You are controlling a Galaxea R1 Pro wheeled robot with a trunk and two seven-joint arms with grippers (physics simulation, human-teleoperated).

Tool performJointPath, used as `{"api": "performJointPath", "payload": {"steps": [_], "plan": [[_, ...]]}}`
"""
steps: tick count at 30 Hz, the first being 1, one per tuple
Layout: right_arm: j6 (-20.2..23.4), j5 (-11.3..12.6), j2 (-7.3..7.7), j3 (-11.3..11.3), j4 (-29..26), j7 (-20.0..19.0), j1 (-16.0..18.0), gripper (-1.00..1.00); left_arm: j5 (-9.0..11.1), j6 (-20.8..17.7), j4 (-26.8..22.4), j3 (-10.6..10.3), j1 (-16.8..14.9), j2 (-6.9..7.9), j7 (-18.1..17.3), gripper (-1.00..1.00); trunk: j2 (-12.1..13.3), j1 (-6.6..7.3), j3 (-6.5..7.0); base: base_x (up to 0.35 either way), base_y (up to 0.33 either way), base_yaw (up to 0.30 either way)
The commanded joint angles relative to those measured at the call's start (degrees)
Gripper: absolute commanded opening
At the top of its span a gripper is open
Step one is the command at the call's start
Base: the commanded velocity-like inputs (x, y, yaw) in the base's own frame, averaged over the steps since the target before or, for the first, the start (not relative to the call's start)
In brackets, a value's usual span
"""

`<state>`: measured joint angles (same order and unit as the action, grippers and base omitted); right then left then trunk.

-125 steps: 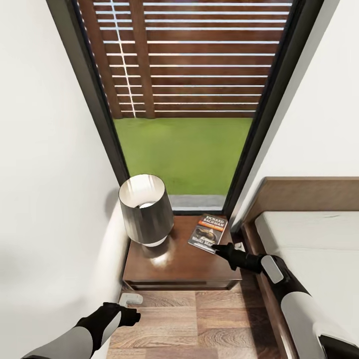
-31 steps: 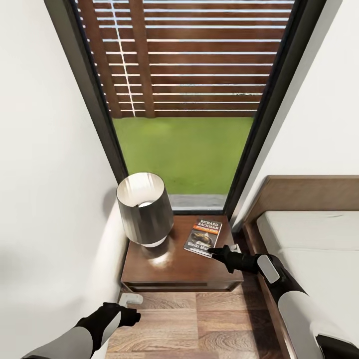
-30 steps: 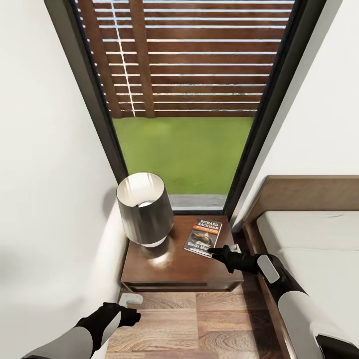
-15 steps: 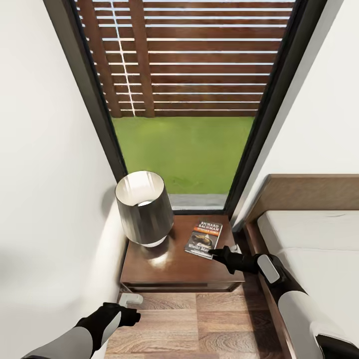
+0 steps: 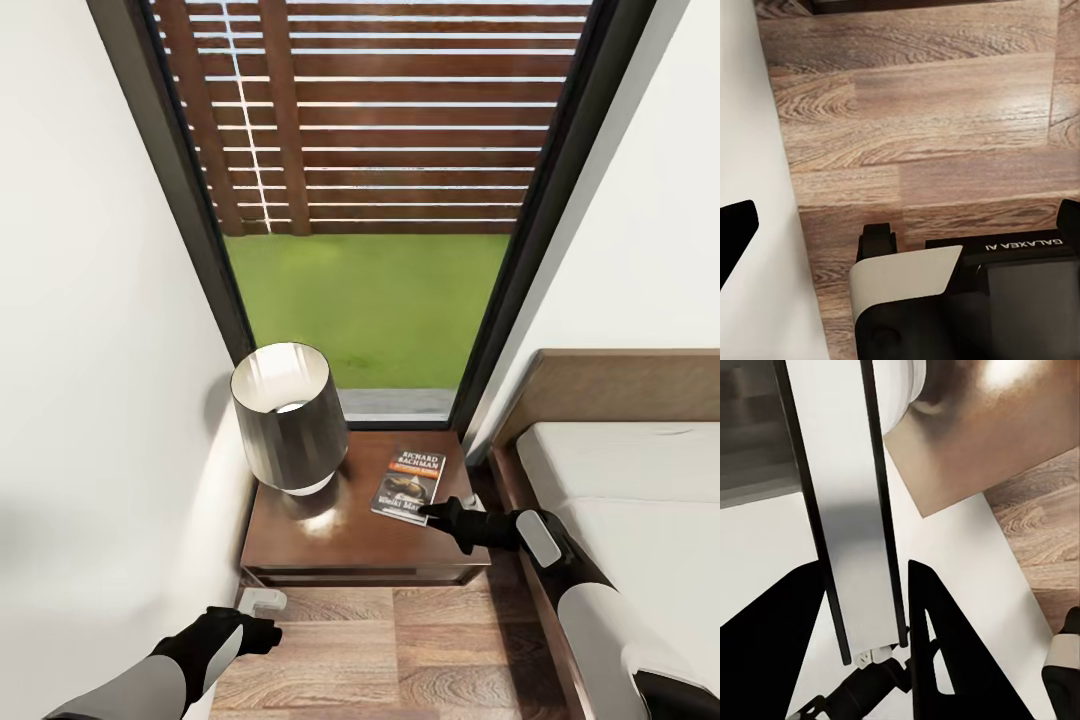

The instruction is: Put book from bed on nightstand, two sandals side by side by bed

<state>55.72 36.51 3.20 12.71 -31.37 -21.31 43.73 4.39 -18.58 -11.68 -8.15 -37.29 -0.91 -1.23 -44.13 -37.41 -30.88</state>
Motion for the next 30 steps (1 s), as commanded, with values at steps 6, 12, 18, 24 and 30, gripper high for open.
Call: {"api": "performJointPath", "payload": {"steps": [6, 12, 18, 24, 30], "plan": [[0.45, -0.49, -0.03, 0.3, 0.0, -0.31, 0.04, -1.0, 0.45, -0.31, -0.1, -0.47, -0.01, 0.04, -0.02, 1.0, -2.05, -1.11, -0.95, 0.0, 0.0, 0.0], [0.49, -0.5, -0.03, 0.3, 0.0, -0.07, 0.04, -1.0, 0.45, -0.31, -0.1, -0.47, -0.02, 0.04, -0.01, 1.0, -4.46, -2.42, -2.03, 0.0, 0.0, 0.0], [0.52, -0.48, -0.05, 0.3, 0.0, 0.12, 0.04, -1.0, 0.45, -0.31, -0.1, -0.47, -0.02, 0.04, -0.01, 1.0, -4.46, -2.42, -2.03, 0.0, 0.0, 0.0], [0.52, -0.47, -0.04, 0.3, 0.0, 0.18, 0.04, -1.0, 0.42, -0.31, -0.1, -0.49, -0.02, 0.04, -0.01, 1.0, -5.26, -2.86, -2.39, 0.0, 0.0, 0.0], [0.47, -0.47, -0.05, 0.3, 0.0, 0.21, 0.04, -1.0, 0.42, -0.31, -0.1, -0.53, -0.02, 0.04, 0.0, 1.0, -7.67, -4.18, -3.46, 0.0, 0.0, 0.0]]}}
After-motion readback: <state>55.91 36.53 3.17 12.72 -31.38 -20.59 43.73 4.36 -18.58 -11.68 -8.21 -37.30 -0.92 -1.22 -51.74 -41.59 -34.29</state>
